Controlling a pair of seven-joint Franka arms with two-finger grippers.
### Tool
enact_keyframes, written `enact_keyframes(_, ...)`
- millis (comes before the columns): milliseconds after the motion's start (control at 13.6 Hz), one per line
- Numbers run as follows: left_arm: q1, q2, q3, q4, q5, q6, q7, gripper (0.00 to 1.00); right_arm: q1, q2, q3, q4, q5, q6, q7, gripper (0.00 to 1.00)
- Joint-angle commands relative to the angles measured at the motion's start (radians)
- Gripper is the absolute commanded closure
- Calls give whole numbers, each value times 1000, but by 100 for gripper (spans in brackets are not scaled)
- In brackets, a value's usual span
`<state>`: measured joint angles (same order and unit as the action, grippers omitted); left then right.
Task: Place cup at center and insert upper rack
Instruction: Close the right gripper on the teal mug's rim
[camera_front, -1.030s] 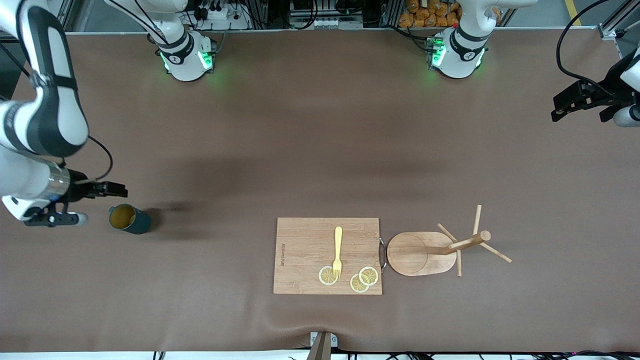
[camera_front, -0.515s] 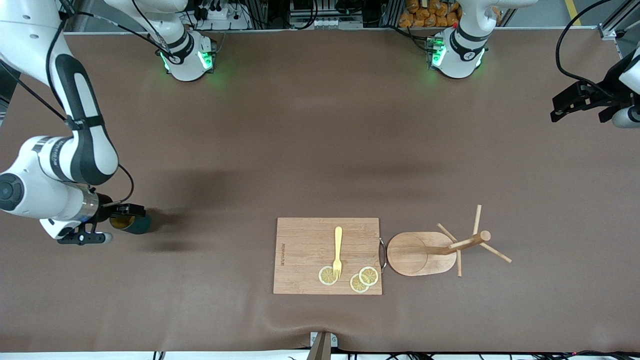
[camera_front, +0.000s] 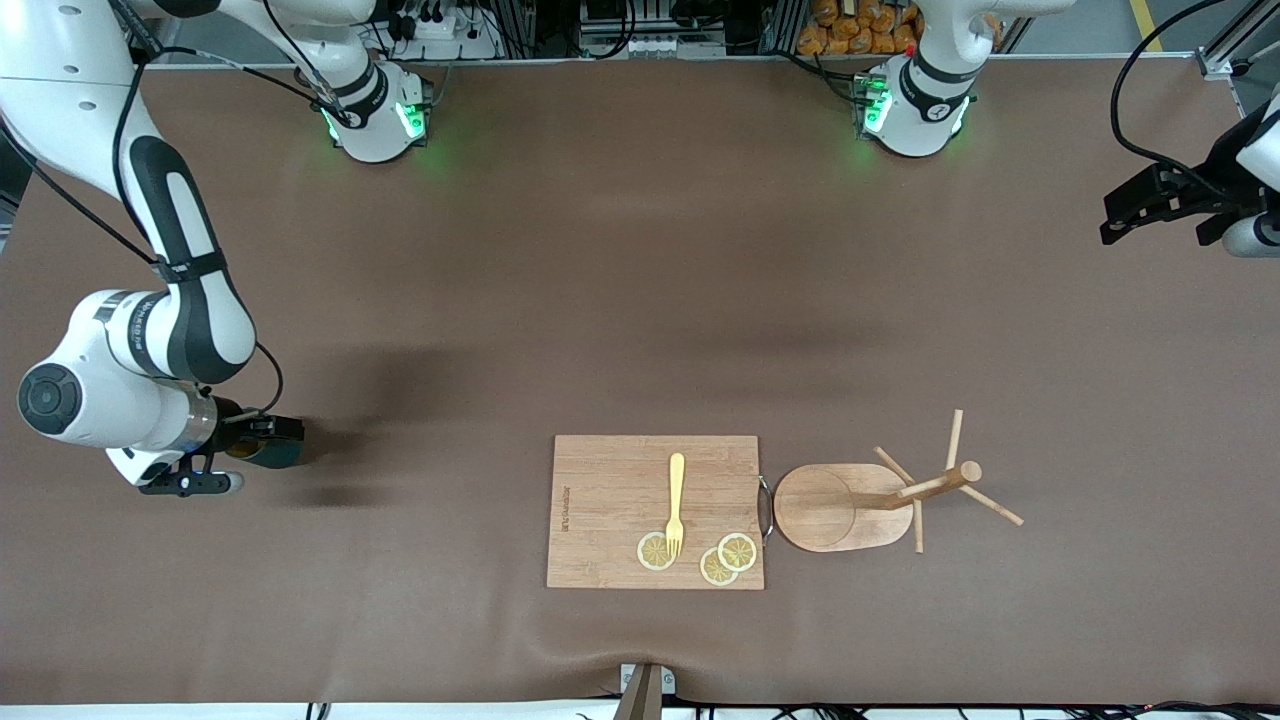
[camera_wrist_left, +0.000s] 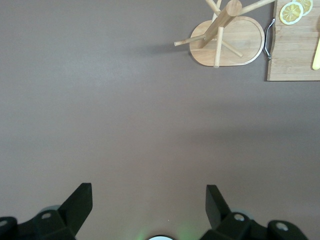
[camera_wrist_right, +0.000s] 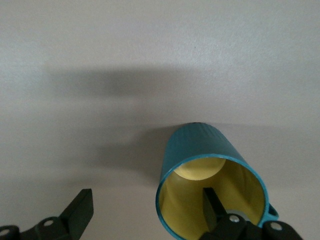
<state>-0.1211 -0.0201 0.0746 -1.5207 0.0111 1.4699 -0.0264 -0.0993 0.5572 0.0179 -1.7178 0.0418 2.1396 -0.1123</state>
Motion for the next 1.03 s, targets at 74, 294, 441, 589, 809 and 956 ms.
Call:
enact_keyframes(74,8,0,-2,7,-17,-13,13,0,0,10,-3,-3,4,-9,-28,45)
enact_keyframes(294,9,0,-2,5,-19,-13,13,0,0,10,-22,-3,4,-10,-127,91)
enact_keyframes(441,8,0,-2,-1,-19,-13,13,0,0,7,-22,-2,4,-36,-121,100)
enact_keyframes(589,8,2,-2,-2,-19,-13,13,0,7,3,-22,0,4,-47,-119,100)
enact_keyframes(809,9,3,-2,-2,-19,-13,13,0,33,-11,-21,6,6,-47,-119,100)
enact_keyframes(956,9,6,-2,-4,-19,-13,14,0,88,-34,-21,10,7,-47,-119,100)
